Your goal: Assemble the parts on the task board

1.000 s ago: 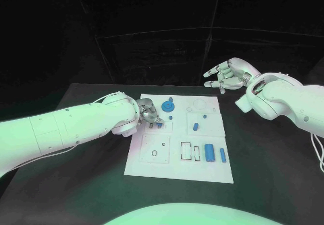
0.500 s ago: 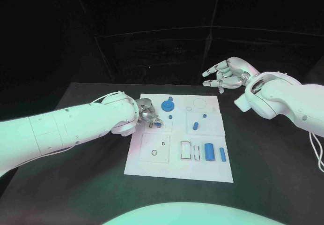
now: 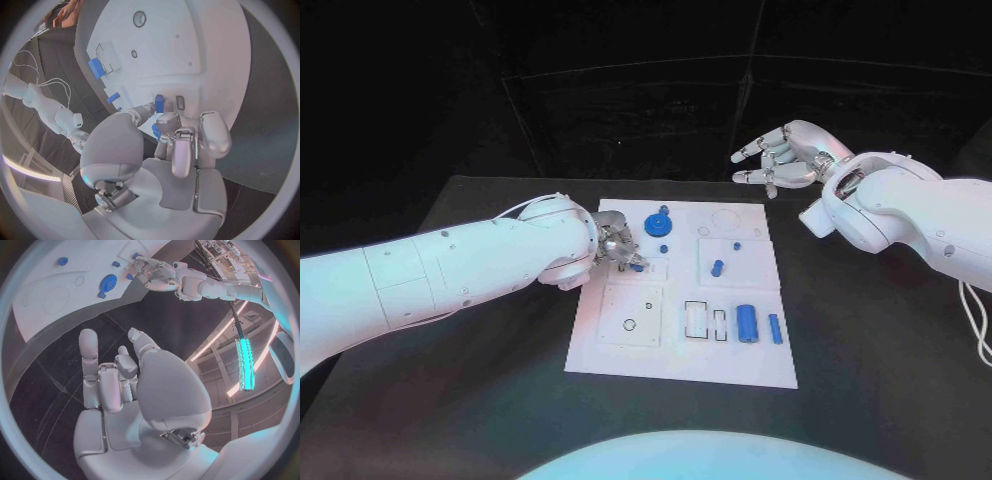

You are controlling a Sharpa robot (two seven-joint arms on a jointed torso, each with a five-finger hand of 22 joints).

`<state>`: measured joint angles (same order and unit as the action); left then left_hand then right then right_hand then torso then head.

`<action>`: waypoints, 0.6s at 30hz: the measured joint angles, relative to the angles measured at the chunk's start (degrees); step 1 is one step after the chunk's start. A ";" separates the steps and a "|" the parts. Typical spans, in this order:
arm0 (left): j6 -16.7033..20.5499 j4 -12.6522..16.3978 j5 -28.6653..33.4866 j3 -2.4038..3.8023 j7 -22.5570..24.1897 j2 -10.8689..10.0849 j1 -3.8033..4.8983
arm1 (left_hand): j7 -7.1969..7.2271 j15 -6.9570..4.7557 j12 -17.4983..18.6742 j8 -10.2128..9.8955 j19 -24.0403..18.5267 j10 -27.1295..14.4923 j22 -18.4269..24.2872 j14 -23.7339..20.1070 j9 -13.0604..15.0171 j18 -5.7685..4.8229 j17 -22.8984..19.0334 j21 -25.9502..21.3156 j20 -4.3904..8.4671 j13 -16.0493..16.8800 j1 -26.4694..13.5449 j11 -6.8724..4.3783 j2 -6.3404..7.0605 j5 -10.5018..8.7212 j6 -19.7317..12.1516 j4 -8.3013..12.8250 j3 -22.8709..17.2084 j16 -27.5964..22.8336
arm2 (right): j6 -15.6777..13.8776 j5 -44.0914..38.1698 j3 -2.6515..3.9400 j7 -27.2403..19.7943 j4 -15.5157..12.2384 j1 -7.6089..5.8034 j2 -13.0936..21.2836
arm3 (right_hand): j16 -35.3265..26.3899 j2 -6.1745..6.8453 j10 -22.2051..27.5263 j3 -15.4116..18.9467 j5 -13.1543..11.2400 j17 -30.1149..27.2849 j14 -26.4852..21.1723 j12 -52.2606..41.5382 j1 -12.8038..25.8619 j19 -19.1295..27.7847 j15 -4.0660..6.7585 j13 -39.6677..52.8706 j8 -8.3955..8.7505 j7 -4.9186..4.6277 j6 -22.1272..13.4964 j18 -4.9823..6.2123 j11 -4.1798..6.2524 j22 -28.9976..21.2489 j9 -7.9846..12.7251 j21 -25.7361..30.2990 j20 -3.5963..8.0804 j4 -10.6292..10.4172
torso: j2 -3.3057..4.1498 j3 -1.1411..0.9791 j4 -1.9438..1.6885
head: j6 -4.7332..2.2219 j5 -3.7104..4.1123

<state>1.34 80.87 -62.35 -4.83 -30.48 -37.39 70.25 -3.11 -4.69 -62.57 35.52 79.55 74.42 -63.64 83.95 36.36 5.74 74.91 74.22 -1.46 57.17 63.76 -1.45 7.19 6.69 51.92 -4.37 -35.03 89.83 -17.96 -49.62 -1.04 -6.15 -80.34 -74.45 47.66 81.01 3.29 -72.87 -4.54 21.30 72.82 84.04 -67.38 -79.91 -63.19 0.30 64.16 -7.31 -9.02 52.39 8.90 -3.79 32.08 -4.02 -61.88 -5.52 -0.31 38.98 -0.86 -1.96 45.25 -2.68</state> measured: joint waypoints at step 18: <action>-1.58 -0.35 -0.35 0.09 -0.44 0.54 0.14 | 0.75 -0.35 -1.99 0.93 0.86 1.34 -1.84 0.08 0.39 0.00 0.00 1.12 0.43 1.61 -1.38 -0.53 0.20 -0.03 1.14 0.65 -0.64 0.00 | 0.18 0.00 0.00 -0.28 0.25 0.00 -0.39 | 0.00 -0.02 0.00 -0.17 0.25 0.00 0.00 0.00 0.02 0.00 0.00 0.01 -0.22 0.00 0.00 0.01 0.00 0.01 0.00 0.00 0.00 -0.17 | 0.00 0.02 0.01 | 0.22 -0.12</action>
<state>-0.24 80.52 -62.70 -4.73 -30.92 -36.84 70.39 -2.36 -5.04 -64.56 36.45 80.40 75.76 -65.48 84.03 36.75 5.74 74.91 75.34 -1.03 58.78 62.38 -1.98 7.38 6.66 53.05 -3.72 -35.67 89.82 -17.79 -49.62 -1.04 -6.43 -80.09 -74.45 47.27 81.01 3.27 -72.87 -4.71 21.56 72.82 84.04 -67.38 -79.89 -63.19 0.30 64.16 -7.53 -9.02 52.39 8.90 -3.79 32.09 -4.02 -61.88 -5.52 -0.48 38.98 -0.84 -1.96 45.47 -2.80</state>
